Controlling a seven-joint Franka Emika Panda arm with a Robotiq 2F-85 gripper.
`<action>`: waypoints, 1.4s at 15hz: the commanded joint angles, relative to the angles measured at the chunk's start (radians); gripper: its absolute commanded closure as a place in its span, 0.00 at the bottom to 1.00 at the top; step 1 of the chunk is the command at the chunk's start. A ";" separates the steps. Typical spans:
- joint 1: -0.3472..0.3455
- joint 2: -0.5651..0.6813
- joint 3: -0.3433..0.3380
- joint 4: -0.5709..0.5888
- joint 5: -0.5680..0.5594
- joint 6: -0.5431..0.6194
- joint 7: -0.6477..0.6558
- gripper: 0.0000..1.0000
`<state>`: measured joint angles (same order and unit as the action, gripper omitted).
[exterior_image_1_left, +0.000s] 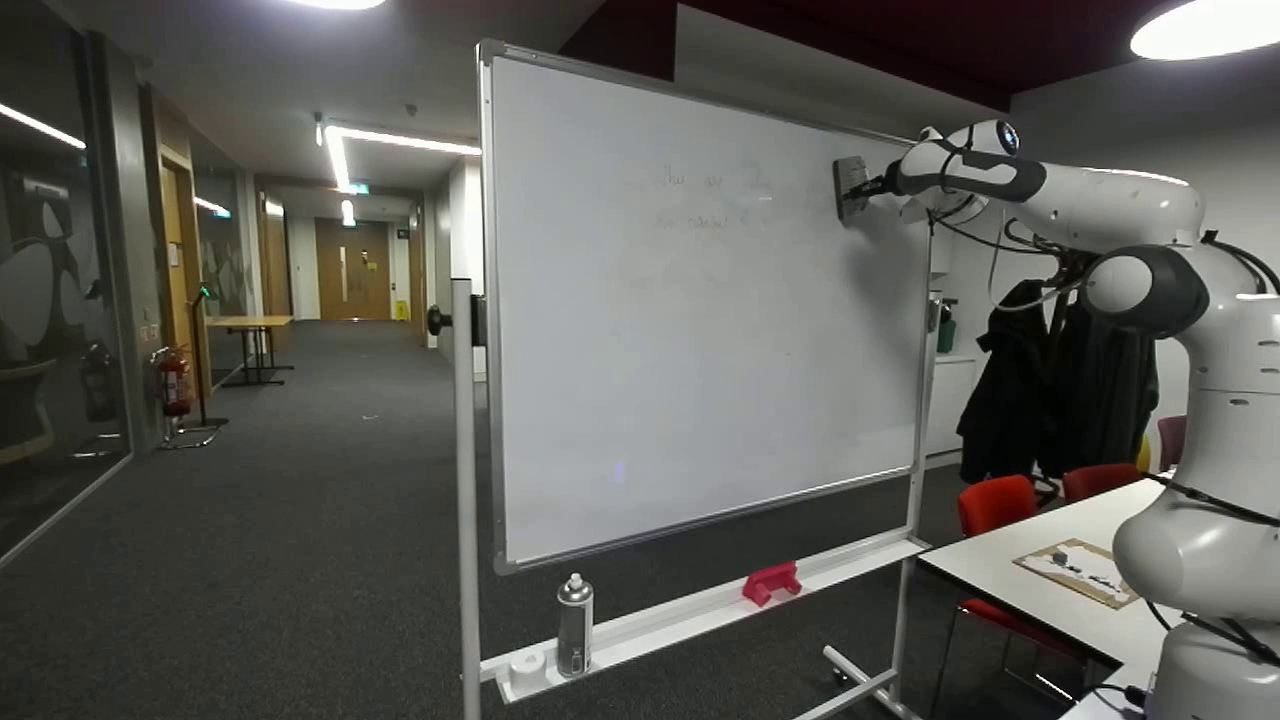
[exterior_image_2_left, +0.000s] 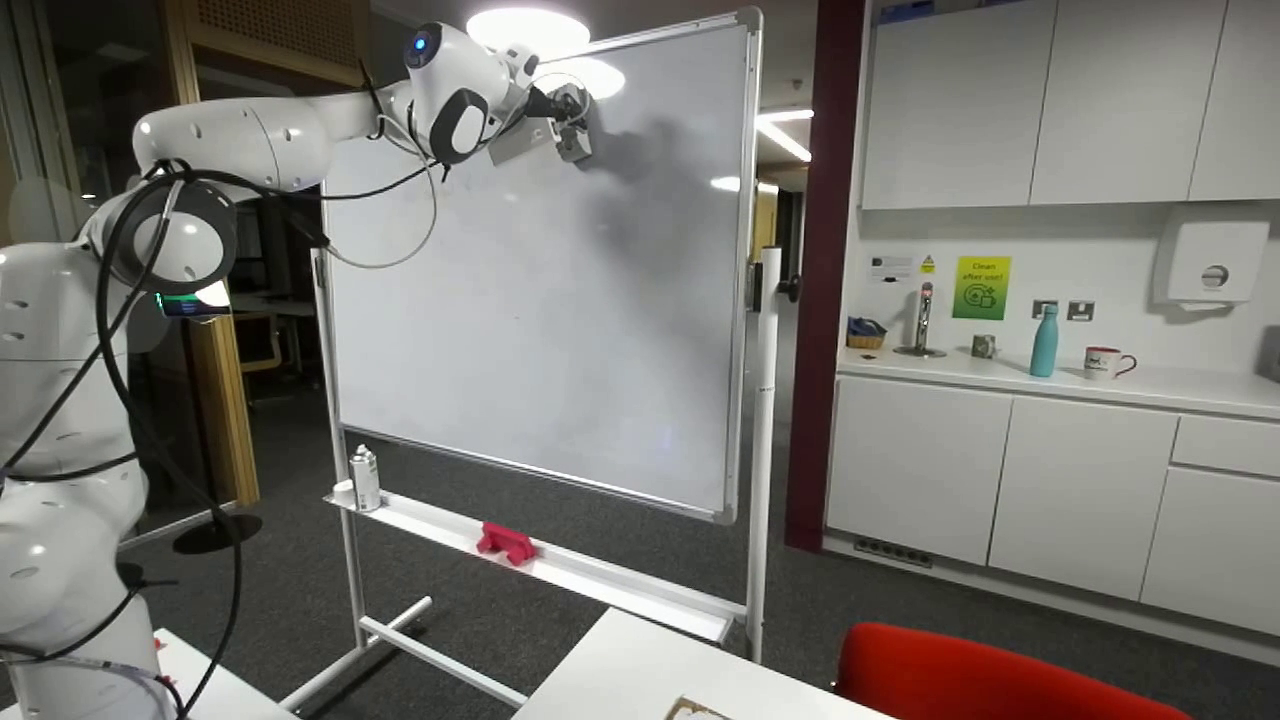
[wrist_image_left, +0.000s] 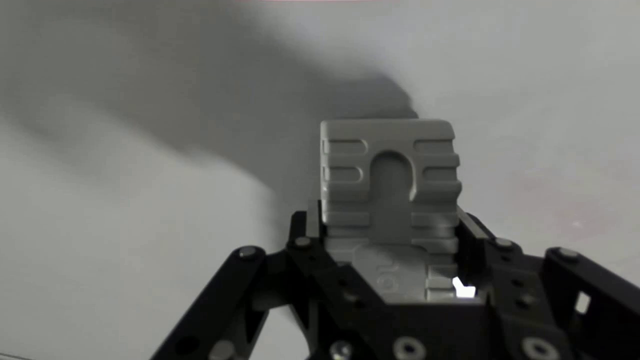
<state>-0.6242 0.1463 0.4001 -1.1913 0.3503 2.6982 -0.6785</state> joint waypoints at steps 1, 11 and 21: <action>0.048 0.002 0.029 -0.037 -0.050 0.048 -0.041 0.65; 0.155 -0.149 0.133 -0.318 -0.206 0.182 -0.118 0.65; 0.200 -0.181 0.212 -0.470 -0.311 0.289 -0.092 0.65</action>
<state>-0.4293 -0.0439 0.6006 -1.6188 0.0794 2.9047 -0.7629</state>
